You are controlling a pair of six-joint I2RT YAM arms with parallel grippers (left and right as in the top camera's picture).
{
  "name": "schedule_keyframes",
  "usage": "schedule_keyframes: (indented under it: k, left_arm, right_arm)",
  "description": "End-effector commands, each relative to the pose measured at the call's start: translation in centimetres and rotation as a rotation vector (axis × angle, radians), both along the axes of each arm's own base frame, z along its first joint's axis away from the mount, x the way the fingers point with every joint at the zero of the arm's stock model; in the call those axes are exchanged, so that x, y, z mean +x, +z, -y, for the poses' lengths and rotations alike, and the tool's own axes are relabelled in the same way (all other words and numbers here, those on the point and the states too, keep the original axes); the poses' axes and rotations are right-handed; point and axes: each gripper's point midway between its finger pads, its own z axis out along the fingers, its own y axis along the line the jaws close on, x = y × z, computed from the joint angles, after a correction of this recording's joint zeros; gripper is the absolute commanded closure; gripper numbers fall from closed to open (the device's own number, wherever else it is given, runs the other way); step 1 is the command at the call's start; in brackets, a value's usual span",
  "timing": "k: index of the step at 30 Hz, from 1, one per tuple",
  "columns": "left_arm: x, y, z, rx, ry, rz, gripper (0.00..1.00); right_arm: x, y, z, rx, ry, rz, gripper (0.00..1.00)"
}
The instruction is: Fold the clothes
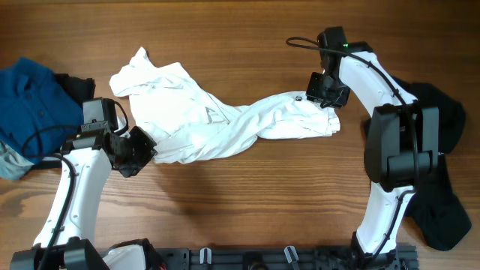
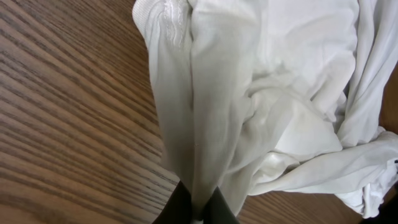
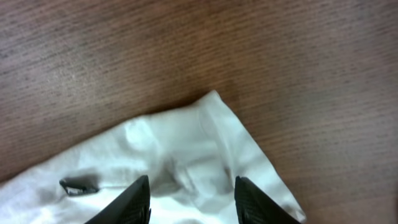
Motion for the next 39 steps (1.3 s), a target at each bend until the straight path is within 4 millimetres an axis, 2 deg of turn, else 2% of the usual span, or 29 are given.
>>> schedule_keyframes:
  k: [1, 4, 7, 12, 15, 20, 22, 25, 27, 28, 30, 35, 39]
  left_arm:
    - [0.2, 0.1, 0.0, 0.012, -0.022, 0.009, 0.96]
    - [0.2, 0.1, 0.0, 0.012, -0.022, 0.009, 0.96]
    - [0.2, 0.1, 0.0, 0.012, -0.022, 0.009, 0.96]
    - [0.2, 0.1, 0.0, 0.012, -0.022, 0.009, 0.96]
    - [0.2, 0.1, 0.0, 0.012, -0.022, 0.009, 0.96]
    - [0.2, 0.1, 0.0, 0.012, -0.022, 0.009, 0.96]
    - [0.2, 0.1, 0.0, 0.012, -0.022, 0.009, 0.96]
    - [0.2, 0.1, 0.0, 0.012, -0.022, 0.009, 0.96]
    - [0.2, 0.1, 0.0, 0.012, -0.022, 0.009, 0.96]
    - [0.2, 0.1, 0.0, 0.012, -0.022, 0.009, 0.96]
    - [0.2, 0.1, 0.0, 0.012, -0.022, 0.009, 0.96]
    - [0.2, 0.1, 0.0, 0.012, -0.023, 0.009, 0.96]
    - [0.2, 0.1, 0.0, 0.012, -0.023, 0.009, 0.96]
  right_arm:
    - [-0.4, -0.1, 0.0, 0.015, -0.003, 0.013, 0.56]
    - [-0.2, -0.1, 0.0, 0.016, -0.001, 0.022, 0.56]
    - [-0.2, -0.1, 0.0, 0.016, -0.002, 0.022, 0.64]
    - [-0.8, 0.0, 0.1, 0.012, -0.004, -0.002, 0.7]
    - [-0.9, 0.9, 0.1, 0.013, -0.007, 0.002, 0.71]
    - [-0.6, 3.8, 0.0, 0.021, -0.002, 0.063, 0.71]
    - [-0.6, 4.5, 0.0, 0.023, -0.002, 0.075, 0.76]
    - [-1.0, 4.4, 0.1, 0.02, -0.002, 0.057, 0.83]
    - [-1.2, 4.4, 0.2, 0.017, -0.002, 0.05, 0.81]
    - [-1.2, 4.3, 0.3, 0.008, -0.004, 0.047, 0.75]
    - [-1.5, 4.1, 1.2, -0.04, -0.012, 0.037, 0.69]
    - [-1.7, 2.3, 1.6, -0.064, -0.014, 0.046, 0.58]
    - [-1.9, 1.4, 1.6, -0.06, -0.013, 0.046, 0.58]
